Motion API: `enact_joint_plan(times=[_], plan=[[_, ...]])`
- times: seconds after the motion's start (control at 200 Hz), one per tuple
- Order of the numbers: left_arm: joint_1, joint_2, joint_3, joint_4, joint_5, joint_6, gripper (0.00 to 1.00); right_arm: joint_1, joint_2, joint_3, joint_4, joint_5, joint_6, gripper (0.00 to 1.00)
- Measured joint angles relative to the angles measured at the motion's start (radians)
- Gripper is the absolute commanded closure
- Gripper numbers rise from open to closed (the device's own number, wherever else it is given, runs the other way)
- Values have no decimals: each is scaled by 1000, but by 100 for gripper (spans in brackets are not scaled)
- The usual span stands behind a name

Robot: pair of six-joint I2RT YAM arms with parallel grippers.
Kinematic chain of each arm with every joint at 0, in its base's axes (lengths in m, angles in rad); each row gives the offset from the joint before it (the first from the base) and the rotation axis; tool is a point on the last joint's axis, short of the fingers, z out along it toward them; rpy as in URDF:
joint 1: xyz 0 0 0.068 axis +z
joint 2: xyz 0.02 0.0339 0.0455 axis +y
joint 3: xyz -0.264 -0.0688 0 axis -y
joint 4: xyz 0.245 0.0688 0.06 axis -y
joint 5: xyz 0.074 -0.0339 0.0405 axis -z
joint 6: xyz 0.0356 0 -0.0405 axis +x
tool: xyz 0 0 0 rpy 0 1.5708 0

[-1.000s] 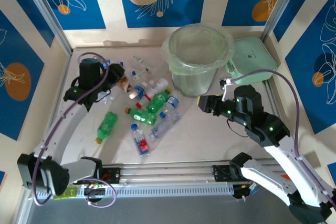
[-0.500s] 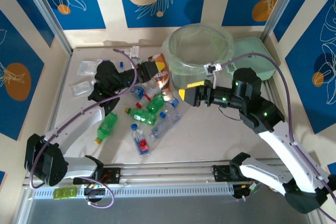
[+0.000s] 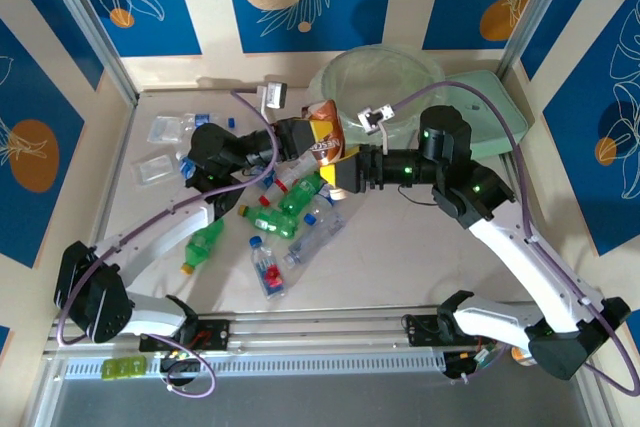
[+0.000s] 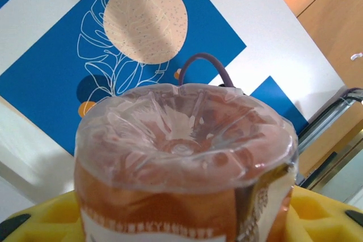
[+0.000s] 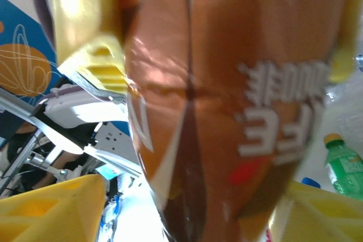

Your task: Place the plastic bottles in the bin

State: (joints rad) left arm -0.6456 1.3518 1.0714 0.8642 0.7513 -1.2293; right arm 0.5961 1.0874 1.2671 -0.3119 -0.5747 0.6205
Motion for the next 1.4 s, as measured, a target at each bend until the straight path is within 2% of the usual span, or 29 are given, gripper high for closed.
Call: enact_joint_plan(times=[0.255,0.53,0.635,0.71,0.8,0.895,1.02,1.17,1.4], plan=[[-10,0,7,29,3,-4,51,-7,14,-11,51,-32,51,60],[2,19,8,64,3,-75,10,-39,13,-13,69,-62,61,67],[55,-2,-5,34,-5,-89,9,-73,15,5,43,-64,49,66],[133,-59,-20,-68,-24,-52,8,-116,24,43,5,-58,28,66],[204,-178,-4,-349,-100,111,6,-188,53,109,-43,-46,7,66],[189,-302,80,-674,-206,348,6,-276,109,193,-104,-7,-15,66],[178,-407,154,-930,-299,571,7,-369,219,297,-181,71,-34,66],[178,-463,139,-1111,-374,716,7,-422,364,404,-271,192,-53,66],[178,-486,27,-1224,-447,771,7,-420,558,575,-406,372,-106,66]])
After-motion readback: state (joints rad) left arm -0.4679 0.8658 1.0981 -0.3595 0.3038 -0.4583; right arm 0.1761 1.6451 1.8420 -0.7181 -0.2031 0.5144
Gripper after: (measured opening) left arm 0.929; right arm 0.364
